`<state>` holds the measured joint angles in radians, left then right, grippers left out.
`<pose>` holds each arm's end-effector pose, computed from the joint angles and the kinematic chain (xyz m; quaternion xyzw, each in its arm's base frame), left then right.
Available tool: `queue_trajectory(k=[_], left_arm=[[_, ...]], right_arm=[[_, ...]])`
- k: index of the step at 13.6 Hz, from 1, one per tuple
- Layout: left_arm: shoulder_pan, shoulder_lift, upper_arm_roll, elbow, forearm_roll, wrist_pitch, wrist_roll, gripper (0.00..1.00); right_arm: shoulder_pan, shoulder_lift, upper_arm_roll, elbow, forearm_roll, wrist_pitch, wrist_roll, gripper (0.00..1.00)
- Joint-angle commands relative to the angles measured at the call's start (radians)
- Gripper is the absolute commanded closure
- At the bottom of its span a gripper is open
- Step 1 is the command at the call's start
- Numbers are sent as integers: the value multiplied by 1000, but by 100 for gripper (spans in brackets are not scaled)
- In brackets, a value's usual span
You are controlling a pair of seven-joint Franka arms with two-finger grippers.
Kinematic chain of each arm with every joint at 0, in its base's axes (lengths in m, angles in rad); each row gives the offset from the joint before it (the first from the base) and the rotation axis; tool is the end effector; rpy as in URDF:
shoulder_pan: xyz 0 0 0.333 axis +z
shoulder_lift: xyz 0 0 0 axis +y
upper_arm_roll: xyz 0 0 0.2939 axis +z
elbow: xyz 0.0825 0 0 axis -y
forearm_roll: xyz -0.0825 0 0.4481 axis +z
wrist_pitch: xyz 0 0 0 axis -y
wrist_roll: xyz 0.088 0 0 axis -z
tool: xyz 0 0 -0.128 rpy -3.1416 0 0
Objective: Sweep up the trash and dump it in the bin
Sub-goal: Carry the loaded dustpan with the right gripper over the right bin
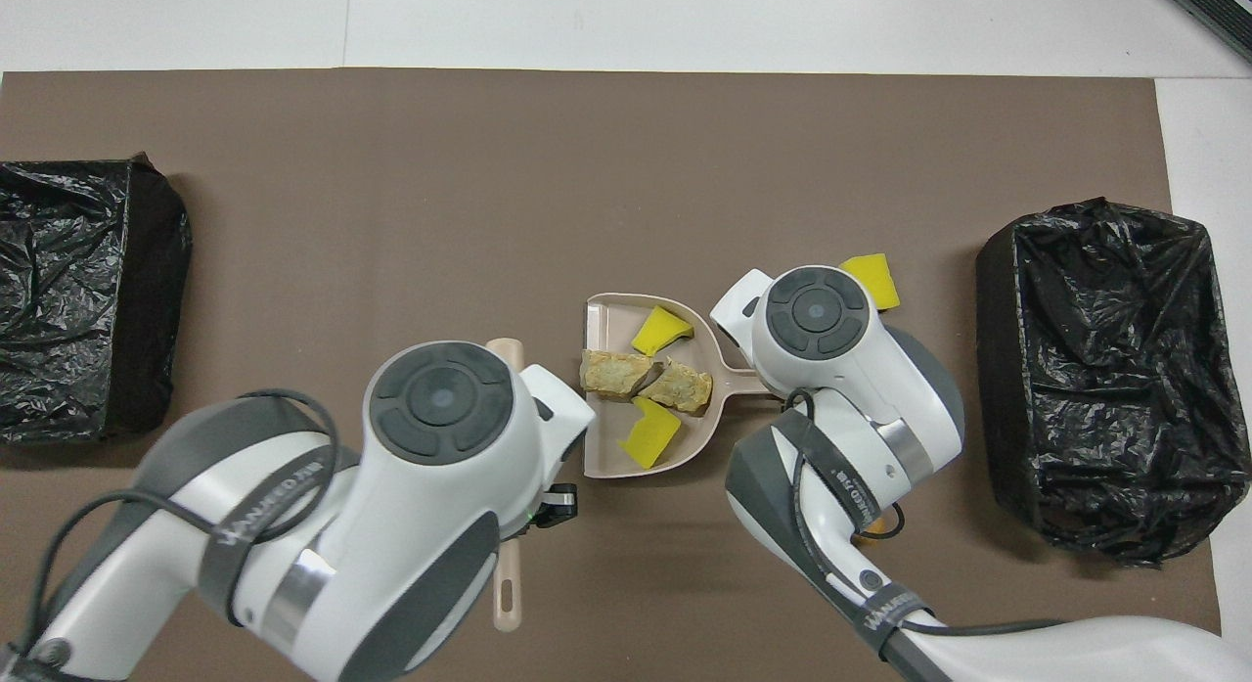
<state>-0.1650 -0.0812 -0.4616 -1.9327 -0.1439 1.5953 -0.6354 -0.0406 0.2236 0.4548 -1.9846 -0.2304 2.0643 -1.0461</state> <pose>0.4459 -0.3489 0.4374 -0.9897 -0.0186 0.1375 0.0345 0.5798 0.2365 0.2756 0.7027 0.7075 -0.0700 0.0286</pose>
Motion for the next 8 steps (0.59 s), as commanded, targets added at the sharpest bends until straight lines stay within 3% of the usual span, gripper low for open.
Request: queue_trajectory(k=[1,4,8], left_arm=[[-8,-69,31,-53,-3,-20,-9,100],[-10,-155,24,-175,-8,58,-15,100],[-13,-175,3,-200,-31,64,-17,100]], right_arm=[[-112,-23,10,19,136,42,-223,100],[-169,-20,8,104,219,13,-317,100],[-260,6,5,288,221,-183,-397,100]])
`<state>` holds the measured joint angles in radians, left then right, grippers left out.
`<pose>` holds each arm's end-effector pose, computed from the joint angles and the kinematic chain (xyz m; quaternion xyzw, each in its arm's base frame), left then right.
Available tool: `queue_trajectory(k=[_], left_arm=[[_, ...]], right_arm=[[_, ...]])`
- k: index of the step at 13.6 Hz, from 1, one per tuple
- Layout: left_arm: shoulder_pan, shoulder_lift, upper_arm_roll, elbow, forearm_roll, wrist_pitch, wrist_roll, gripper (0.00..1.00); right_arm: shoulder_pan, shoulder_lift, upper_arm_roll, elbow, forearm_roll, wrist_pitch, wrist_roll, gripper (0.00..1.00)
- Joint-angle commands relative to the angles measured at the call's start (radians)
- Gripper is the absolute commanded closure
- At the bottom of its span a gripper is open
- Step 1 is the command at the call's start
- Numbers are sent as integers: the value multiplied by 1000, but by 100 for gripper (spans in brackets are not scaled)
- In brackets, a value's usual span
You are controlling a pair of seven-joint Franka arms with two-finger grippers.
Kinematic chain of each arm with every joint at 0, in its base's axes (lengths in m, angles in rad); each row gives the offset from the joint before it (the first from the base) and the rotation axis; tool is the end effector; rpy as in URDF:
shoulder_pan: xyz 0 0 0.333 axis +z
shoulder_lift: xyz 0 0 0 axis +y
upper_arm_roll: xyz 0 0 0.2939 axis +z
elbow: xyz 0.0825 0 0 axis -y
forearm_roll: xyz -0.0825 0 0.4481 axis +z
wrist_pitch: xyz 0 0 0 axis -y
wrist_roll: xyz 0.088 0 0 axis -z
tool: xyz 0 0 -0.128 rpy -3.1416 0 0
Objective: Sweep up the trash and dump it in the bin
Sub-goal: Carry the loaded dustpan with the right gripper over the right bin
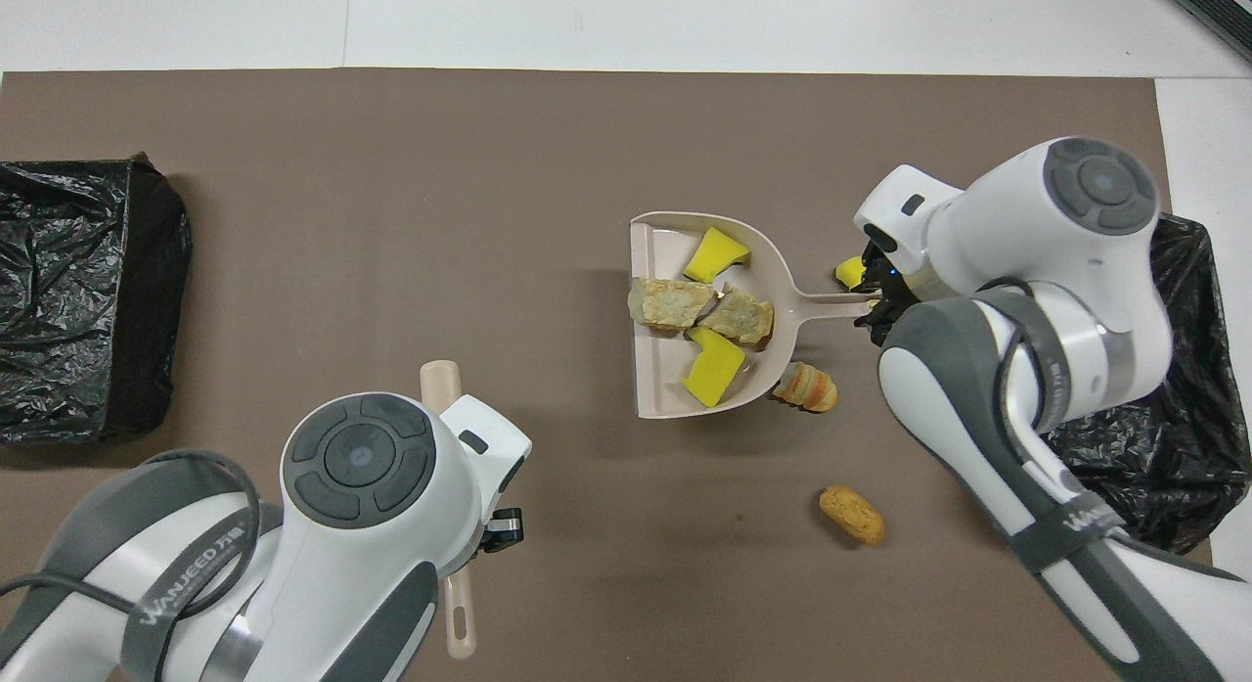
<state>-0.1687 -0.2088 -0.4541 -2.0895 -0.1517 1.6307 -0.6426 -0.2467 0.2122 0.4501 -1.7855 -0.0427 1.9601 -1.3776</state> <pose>0.4159 -0.3260 0.4221 -0.9900 -0.0349 0.1254 0.0549 0.6559 0.1216 0.3746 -0.7002 -0.7134 -0.0079 0.0263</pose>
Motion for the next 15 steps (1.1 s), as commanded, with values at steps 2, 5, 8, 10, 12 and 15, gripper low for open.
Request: queue_trajectory(k=[2,5,8,10,12,15], left_arm=[[-9,-47,-24,-52,-46,52,-11,100],[-9,-43,-138,-102,-88,99,-98,100],[-9,-44,-288,-200,-179,273,-212,100],[-9,-41,-374,-233,-242,340,-213,100],[-9,-37,-452,-277,-291,426,-215,100],[-9,-3,-459,-305,-336,491,-174,100]], right_arm=[[-118,19,7,155,21,-163,-98,100],[-235,19,-1,204,-5,-233,-193,100],[-309,18,-59,233,-37,-236,-280,100],[-307,9,-158,235,-68,-238,-336,100],[-307,-2,-237,235,-147,-227,-386,100],[-304,-26,-255,203,-377,-182,-411,100]])
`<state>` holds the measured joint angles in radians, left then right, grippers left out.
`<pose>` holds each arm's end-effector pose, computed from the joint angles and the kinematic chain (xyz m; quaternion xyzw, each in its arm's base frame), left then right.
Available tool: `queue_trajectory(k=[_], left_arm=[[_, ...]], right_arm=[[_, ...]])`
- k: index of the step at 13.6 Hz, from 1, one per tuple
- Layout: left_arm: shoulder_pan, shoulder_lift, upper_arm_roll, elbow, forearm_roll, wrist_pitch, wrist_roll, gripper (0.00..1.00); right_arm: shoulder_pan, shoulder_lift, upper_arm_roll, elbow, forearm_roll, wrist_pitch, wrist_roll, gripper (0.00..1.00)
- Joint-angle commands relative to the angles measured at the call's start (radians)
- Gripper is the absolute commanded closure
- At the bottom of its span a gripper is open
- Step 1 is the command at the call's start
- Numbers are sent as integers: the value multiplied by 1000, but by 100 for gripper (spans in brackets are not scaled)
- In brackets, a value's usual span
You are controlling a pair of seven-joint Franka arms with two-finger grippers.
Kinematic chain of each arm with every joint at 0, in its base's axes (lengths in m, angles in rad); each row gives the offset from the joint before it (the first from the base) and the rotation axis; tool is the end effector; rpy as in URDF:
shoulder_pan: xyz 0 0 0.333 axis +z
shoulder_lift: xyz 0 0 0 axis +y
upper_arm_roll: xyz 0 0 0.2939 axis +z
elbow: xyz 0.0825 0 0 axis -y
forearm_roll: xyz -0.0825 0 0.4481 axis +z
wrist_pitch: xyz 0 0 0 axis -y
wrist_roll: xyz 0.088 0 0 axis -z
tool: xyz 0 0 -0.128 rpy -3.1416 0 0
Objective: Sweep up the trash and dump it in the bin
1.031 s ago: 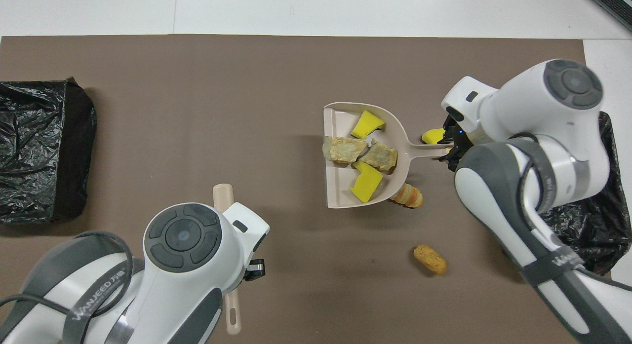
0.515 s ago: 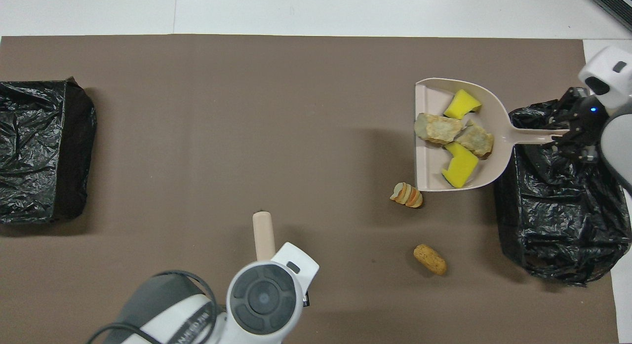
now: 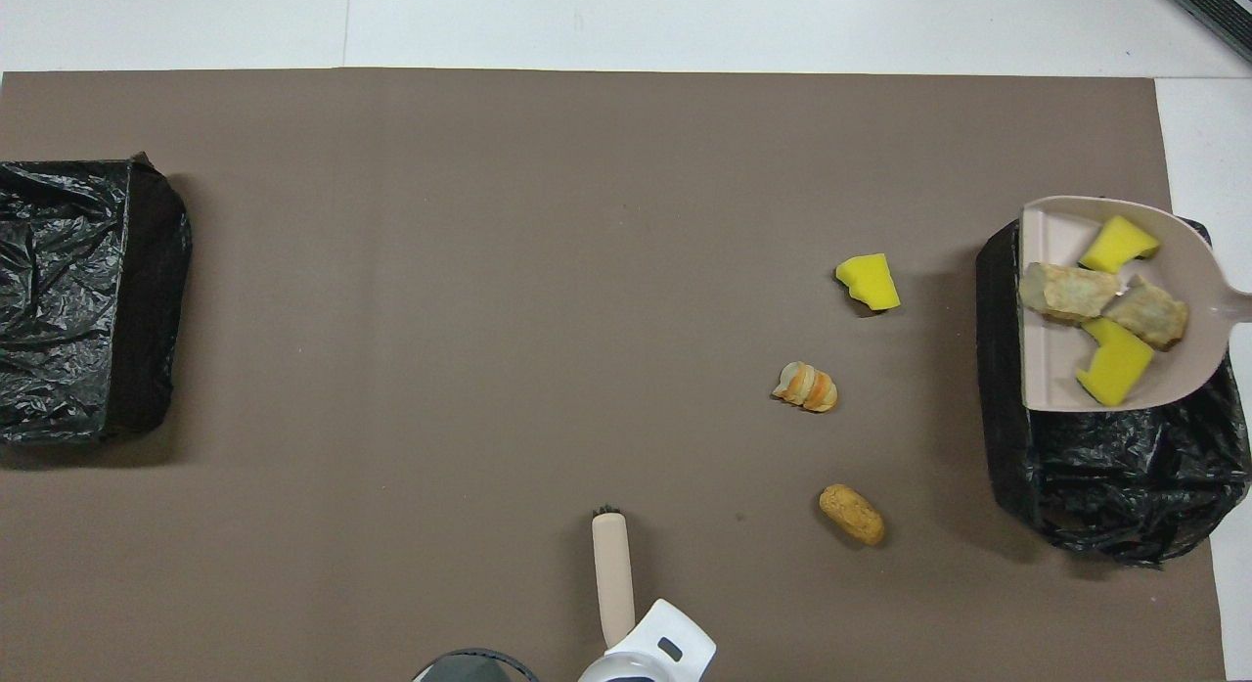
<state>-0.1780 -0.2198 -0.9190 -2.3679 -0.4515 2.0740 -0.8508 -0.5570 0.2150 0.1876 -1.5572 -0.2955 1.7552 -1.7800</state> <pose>0.2215 -0.4680 0.2853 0.9925 0.0135 -0.1214 0.0029 0.6242 -0.2849 0.4700 0.7383 0.6627 -0.1128 0.0539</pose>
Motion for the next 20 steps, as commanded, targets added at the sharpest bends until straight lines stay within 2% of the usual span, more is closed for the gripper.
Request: queue_trajectory(k=[1,4,5,6,8,9,10,12,15,17,20], left_arm=[[0,22,6,-43,-38,78,41,100],[2,27,8,-51,-42,92,55,99],[6,33,8,-50,-42,90,58,85],[9,37,9,-48,-42,89,62,58],[14,37,14,-44,-41,83,70,11],[20,34,20,-37,-38,81,88,0],[25,25,32,-31,-26,75,123,0],[34,22,131,13,23,19,194,0],[32,20,296,107,218,-93,263,0],[26,19,455,188,249,-141,387,0],[25,28,662,330,364,-234,637,0]], right_arm=[[8,-48,9,-65,-199,38,16,100],[25,-130,13,-206,-414,81,144,100],[57,-153,15,-246,-501,78,215,100],[83,-158,13,-256,-552,64,247,100],[88,-155,13,-236,-621,8,214,100],[80,-157,15,-209,-626,-9,170,100],[74,-157,10,-183,-625,-10,110,100],[56,-158,10,-144,-603,-13,39,100],[54,-158,9,-138,-458,-13,50,100],[63,-157,12,-132,-346,-10,82,100],[100,-146,21,-113,-223,-10,256,100]])
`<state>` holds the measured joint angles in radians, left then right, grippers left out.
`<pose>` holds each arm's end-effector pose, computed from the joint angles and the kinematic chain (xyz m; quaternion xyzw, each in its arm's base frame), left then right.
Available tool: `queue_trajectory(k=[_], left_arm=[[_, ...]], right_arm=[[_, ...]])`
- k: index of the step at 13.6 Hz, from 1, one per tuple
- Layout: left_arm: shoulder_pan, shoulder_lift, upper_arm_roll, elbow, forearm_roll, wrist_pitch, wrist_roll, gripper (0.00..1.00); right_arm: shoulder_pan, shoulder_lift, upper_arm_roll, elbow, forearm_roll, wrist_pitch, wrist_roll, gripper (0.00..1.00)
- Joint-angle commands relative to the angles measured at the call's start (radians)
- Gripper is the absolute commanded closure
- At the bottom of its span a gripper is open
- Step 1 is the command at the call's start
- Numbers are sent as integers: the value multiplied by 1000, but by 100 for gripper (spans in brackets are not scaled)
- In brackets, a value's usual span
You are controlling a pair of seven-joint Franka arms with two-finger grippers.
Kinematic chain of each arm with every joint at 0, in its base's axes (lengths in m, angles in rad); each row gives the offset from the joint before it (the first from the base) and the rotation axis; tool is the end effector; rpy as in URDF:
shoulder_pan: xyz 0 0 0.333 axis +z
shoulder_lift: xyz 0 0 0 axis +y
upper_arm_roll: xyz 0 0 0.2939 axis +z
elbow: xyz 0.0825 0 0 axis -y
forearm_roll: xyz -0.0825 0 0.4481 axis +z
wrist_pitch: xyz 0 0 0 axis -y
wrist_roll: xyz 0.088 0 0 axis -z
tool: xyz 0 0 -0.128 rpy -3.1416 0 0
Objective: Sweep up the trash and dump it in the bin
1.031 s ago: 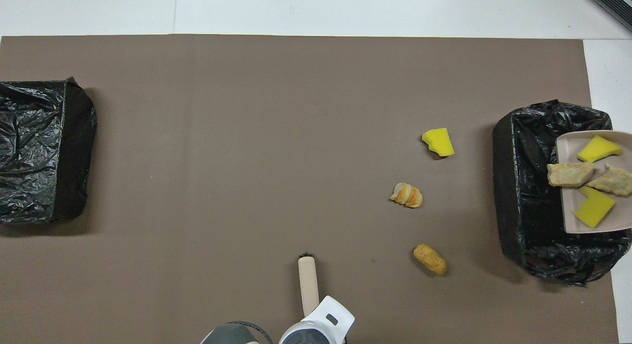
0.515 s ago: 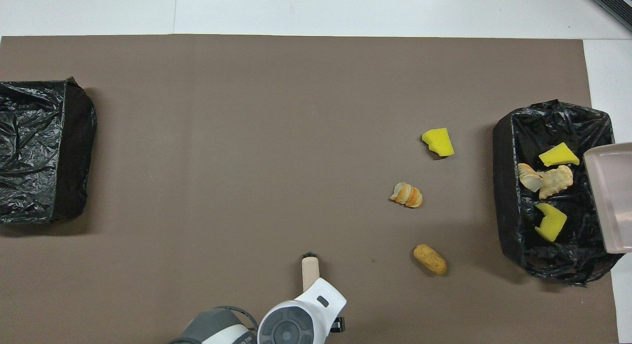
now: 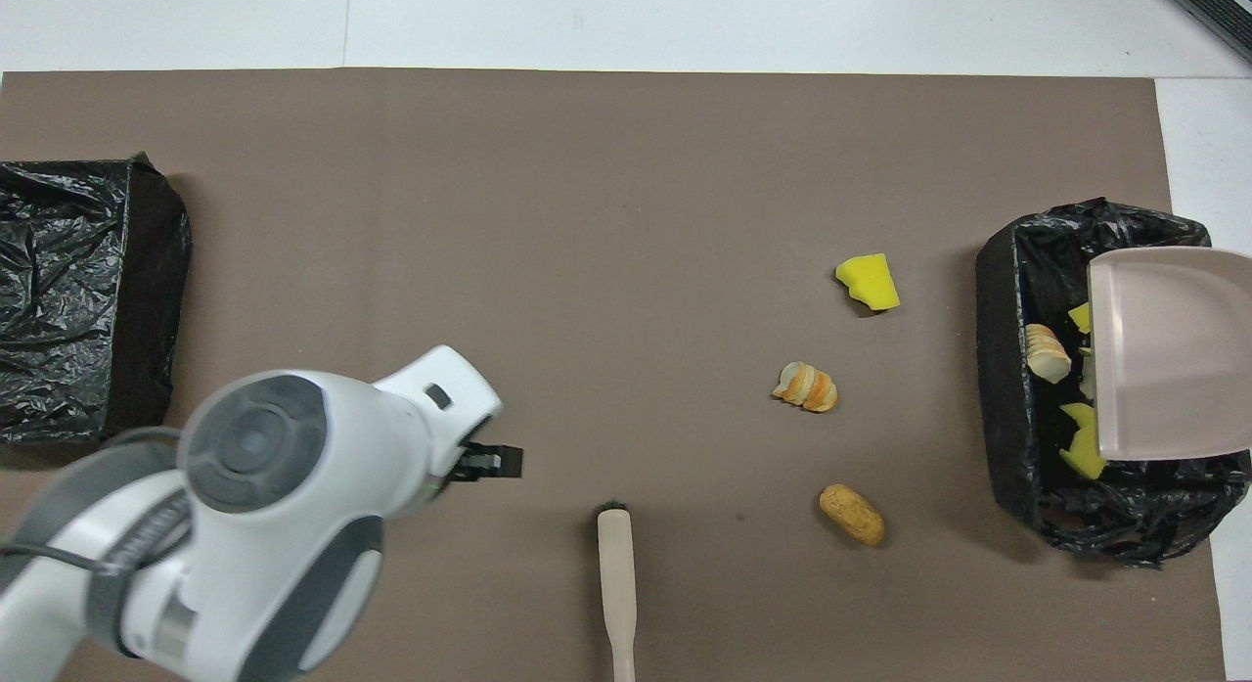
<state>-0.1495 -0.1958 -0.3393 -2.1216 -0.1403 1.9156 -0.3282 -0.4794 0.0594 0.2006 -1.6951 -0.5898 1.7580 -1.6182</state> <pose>0.4879 -0.2767 0.4238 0.9980 -0.0525 -0.0221 0.0268 0.6047 -0.2388 0.5113 0.7184 0.6367 -0.2261 0.1653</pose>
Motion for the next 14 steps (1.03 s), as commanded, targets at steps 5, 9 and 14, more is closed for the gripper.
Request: queue_trajectory(k=[5,9,14], left_arm=[[4,57,318,404,59,-291,352,0],[8,171,342,613,130,-429,409,0],[13,191,344,647,122,-415,408,0]], right_arm=[[185,5,10,25,206,-152,539,100],[322,5,10,9,277,-158,863,100],[496,75,10,14,412,-106,1340,100]])
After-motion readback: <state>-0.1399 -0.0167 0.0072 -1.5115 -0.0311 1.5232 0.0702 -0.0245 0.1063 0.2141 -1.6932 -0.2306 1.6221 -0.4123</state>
